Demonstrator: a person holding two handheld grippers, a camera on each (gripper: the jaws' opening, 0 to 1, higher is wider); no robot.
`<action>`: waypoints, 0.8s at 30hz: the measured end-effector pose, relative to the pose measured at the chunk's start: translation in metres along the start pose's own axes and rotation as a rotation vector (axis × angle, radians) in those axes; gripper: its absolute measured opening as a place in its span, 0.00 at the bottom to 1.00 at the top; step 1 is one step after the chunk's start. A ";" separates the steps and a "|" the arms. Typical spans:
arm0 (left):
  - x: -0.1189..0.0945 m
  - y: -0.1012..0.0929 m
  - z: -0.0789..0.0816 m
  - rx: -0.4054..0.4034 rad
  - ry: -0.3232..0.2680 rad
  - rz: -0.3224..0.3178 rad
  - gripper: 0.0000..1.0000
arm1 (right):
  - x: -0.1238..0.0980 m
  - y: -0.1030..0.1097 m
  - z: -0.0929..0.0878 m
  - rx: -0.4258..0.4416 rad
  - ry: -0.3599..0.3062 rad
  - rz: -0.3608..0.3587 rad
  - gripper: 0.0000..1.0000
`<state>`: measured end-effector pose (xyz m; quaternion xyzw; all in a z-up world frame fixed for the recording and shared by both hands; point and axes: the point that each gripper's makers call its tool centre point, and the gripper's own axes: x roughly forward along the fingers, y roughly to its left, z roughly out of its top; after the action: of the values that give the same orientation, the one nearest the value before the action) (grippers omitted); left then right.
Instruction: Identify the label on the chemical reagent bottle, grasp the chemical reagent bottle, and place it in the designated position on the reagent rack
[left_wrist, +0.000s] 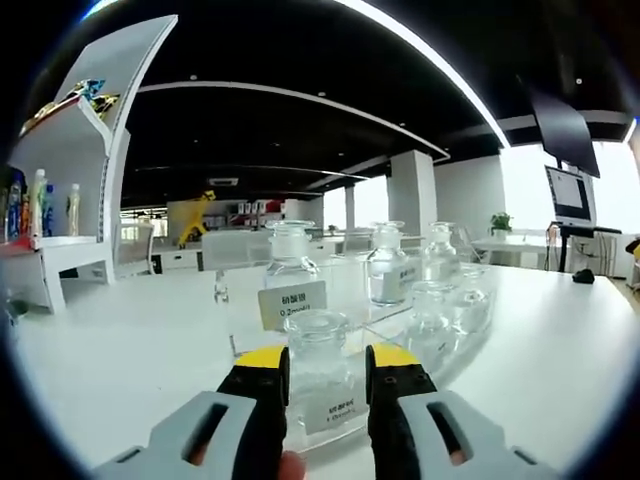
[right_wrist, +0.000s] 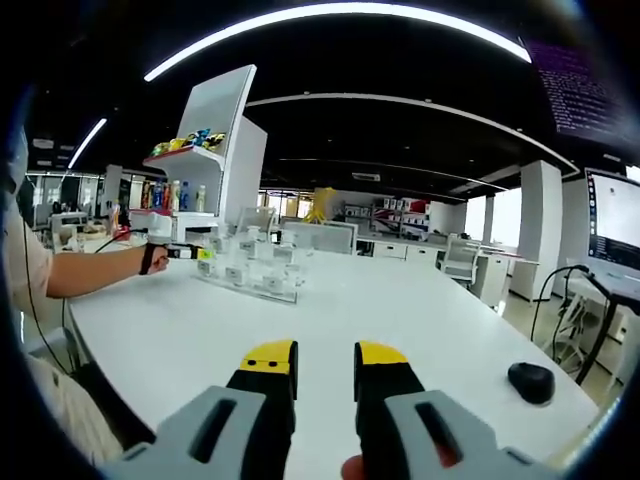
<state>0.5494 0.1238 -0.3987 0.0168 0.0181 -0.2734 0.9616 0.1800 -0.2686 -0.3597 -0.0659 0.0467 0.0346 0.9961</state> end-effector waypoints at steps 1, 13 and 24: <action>-0.001 0.001 0.001 0.005 -0.001 0.004 0.32 | 0.000 0.000 0.000 0.000 -0.001 0.000 0.22; -0.024 0.014 0.013 0.017 -0.017 0.025 0.34 | -0.001 0.001 0.005 0.001 -0.012 0.002 0.22; -0.046 0.014 0.023 0.021 -0.036 0.014 0.34 | 0.002 0.011 0.002 0.003 -0.008 0.018 0.22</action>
<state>0.5187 0.1590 -0.3730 0.0224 -0.0021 -0.2671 0.9634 0.1814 -0.2575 -0.3595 -0.0637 0.0434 0.0436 0.9961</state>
